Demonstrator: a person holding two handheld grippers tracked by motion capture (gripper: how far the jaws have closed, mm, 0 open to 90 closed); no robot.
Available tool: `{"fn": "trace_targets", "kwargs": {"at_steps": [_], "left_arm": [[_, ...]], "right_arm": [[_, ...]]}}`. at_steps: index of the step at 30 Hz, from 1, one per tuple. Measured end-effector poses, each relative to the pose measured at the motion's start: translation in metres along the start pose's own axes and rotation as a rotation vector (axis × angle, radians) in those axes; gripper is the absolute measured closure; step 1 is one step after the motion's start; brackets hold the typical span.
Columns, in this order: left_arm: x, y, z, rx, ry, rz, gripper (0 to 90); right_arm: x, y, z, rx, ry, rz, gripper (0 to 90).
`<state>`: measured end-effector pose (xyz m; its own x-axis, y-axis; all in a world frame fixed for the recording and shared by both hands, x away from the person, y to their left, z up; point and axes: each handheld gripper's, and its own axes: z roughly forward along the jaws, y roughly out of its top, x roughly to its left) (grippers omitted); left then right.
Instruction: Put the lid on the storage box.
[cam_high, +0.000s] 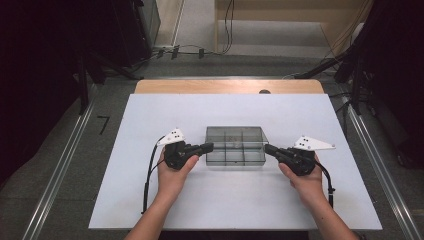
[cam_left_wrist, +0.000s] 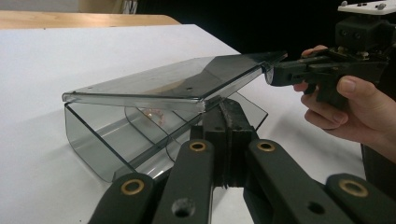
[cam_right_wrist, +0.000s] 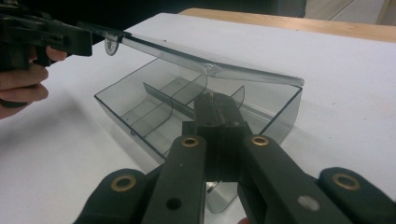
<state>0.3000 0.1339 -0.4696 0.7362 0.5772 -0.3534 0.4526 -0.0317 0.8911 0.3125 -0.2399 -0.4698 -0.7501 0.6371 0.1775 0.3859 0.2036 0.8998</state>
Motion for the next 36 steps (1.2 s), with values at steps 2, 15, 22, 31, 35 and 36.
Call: {"fn": "trace_targets", "kwargs": {"at_steps": [2, 15, 22, 31, 35, 36], "left_arm": [[-0.001, -0.002, 0.0, 0.003, 0.002, 0.004, 90.0], [-0.006, -0.011, -0.001, 0.012, 0.006, 0.017, 90.0], [-0.009, -0.019, -0.001, 0.013, 0.009, 0.017, 90.0], [-0.011, -0.026, -0.006, -0.014, 0.022, 0.017, 90.0], [-0.012, -0.029, -0.01, -0.009, 0.031, 0.029, 90.0], [-0.012, -0.03, -0.011, -0.012, 0.033, 0.026, 90.0]], "right_arm": [[0.0, -0.002, 0.0, -0.003, 0.001, -0.007, 87.6], [0.004, -0.01, 0.0, -0.002, 0.001, -0.011, 87.6], [0.005, -0.017, -0.001, 0.008, 0.002, -0.011, 87.5], [0.005, -0.025, -0.001, 0.03, -0.005, -0.01, 87.4], [0.006, -0.028, -0.003, 0.038, -0.012, -0.02, 86.1], [0.006, -0.029, -0.004, 0.038, -0.016, -0.024, 85.1]]}}
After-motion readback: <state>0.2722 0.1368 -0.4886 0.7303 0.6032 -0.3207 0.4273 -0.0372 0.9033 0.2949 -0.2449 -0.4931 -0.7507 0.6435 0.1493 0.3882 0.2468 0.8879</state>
